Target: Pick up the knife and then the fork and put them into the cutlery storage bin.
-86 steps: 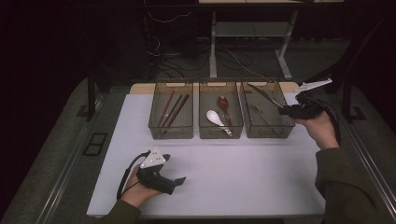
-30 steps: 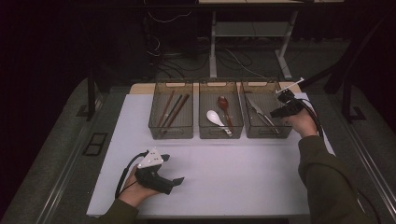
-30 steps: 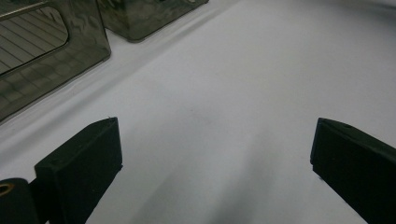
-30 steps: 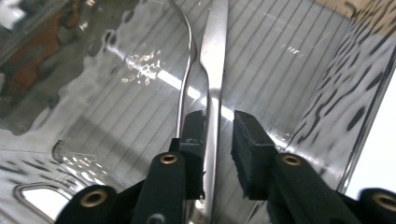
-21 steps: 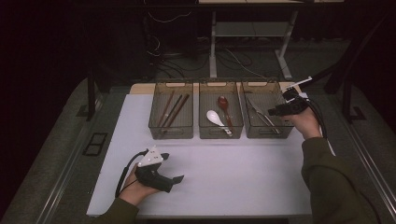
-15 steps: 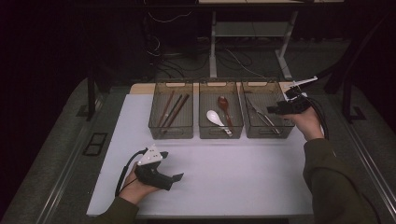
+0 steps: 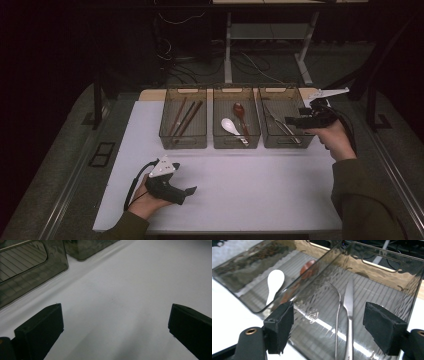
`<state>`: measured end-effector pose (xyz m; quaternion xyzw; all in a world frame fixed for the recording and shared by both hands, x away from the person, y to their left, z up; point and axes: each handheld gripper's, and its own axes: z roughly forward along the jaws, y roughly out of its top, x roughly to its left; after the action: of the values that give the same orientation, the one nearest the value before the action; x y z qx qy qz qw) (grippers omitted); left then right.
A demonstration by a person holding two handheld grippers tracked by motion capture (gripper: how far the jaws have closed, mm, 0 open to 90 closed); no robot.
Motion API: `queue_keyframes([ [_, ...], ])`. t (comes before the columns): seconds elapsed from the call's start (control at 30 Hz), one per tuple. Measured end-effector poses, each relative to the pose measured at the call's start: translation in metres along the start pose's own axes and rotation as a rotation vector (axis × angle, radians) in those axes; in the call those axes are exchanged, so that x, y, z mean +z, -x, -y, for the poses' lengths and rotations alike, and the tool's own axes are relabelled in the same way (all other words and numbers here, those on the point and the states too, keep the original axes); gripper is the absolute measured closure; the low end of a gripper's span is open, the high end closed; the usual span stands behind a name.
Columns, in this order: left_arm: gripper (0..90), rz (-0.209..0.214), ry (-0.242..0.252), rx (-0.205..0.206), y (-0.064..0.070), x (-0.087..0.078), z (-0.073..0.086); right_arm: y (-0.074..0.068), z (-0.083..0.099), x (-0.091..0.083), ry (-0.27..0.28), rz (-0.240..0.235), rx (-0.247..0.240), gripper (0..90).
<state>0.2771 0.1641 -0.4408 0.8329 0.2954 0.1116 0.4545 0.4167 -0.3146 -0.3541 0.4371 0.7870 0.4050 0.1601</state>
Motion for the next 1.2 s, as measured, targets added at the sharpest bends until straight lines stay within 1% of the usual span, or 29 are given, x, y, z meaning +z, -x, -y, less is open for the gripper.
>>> queue_keyframes([
  [0.07,0.0,0.001,-0.005,-0.003,0.000,0.000,0.000,-0.004,0.004,-0.003,0.006,-0.006,-0.011,23.6],
  [0.17,0.0,0.000,0.001,-0.005,0.000,0.001,0.000,-0.010,0.010,-0.008,0.014,-0.015,-0.011,23.0],
  [0.3,0.0,-0.002,-0.001,-0.002,0.000,0.001,0.000,-0.018,0.019,-0.013,0.038,-0.039,-0.009,21.6],
  [0.43,0.0,-0.001,-0.003,-0.001,0.000,0.001,0.000,-0.027,0.028,-0.018,0.053,-0.048,-0.022,20.0],
  [0.47,0.0,-0.001,-0.002,-0.003,0.000,0.001,0.000,-0.030,0.031,-0.020,0.058,-0.052,-0.019,19.9],
  [0.63,0.0,0.001,0.002,-0.002,0.000,0.001,0.001,-0.040,0.044,-0.026,0.085,-0.081,-0.024,18.1],
  [0.77,0.0,0.001,0.006,0.000,0.001,0.000,0.002,-0.051,0.055,-0.028,0.094,-0.074,-0.049,17.2],
  [0.83,0.0,0.001,0.007,-0.002,0.001,0.000,0.002,-0.056,0.062,-0.028,0.103,-0.087,-0.059,16.7],
  [0.93,0.0,0.003,0.008,-0.002,0.001,-0.001,0.002,-0.063,0.073,-0.027,0.110,-0.090,-0.075,16.6],
  [1.03,0.0,0.003,0.013,-0.002,0.001,-0.001,0.002,-0.068,0.084,-0.027,0.111,-0.095,-0.083,14.8],
  [1.2,0.0,0.007,0.015,-0.001,0.002,-0.002,0.002,-0.076,0.097,-0.028,0.123,-0.104,-0.074,14.7],
])
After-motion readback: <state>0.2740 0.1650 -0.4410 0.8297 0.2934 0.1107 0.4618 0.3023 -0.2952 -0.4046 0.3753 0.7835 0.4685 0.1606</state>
